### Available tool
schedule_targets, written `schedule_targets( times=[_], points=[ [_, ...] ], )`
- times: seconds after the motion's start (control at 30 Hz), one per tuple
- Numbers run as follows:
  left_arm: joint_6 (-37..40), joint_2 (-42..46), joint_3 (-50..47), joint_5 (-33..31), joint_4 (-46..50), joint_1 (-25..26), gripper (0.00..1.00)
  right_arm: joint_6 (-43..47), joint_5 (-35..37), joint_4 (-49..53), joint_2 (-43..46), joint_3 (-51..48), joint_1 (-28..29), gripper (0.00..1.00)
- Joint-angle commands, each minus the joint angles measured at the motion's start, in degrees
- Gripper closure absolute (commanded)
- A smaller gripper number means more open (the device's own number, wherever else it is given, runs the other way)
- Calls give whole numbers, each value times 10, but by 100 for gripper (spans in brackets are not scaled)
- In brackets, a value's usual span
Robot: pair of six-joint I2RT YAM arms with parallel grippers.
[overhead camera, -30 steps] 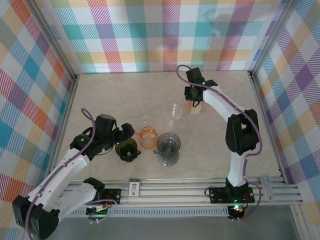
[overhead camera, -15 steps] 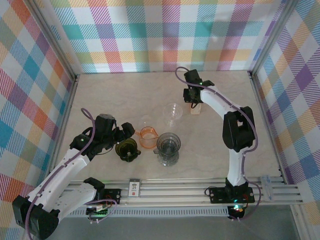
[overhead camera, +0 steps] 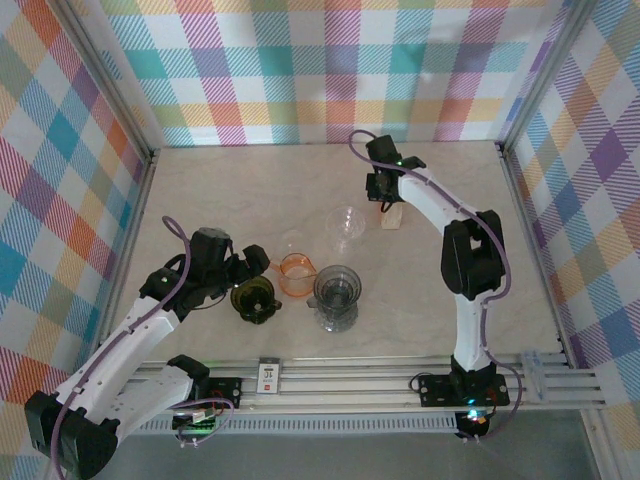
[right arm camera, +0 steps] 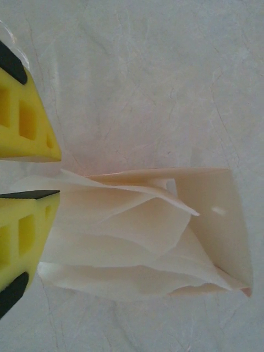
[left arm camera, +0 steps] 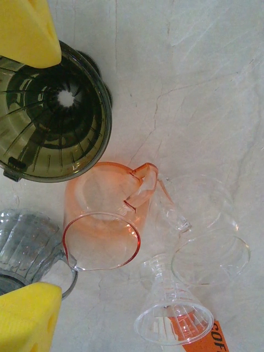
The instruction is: Place the coffee filter in the dripper
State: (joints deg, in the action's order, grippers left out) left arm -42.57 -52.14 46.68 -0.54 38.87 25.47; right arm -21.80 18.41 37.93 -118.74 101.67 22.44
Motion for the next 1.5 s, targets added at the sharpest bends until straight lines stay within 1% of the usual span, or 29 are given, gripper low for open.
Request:
schedule_targets(
  times=[0.0,0.2,0.7,1.3,1.47],
  points=[
    [7,-4,4,-1,-2,4,0,4,15,17,-21,21,-3,77],
    [7,-4,5,-1,-2,4,0,7,26,19,-21,23,-4,80],
    [2,-5,1,5,-7,3,0,7,30,7,-12,19,-3,80],
    [0,-9,1,7,-11,4,0,8,36,-26,11,-12,-3,79],
    [0,-9,1,8,-12,4,0,8,32,-32,18,-18,-3,85]
  ],
)
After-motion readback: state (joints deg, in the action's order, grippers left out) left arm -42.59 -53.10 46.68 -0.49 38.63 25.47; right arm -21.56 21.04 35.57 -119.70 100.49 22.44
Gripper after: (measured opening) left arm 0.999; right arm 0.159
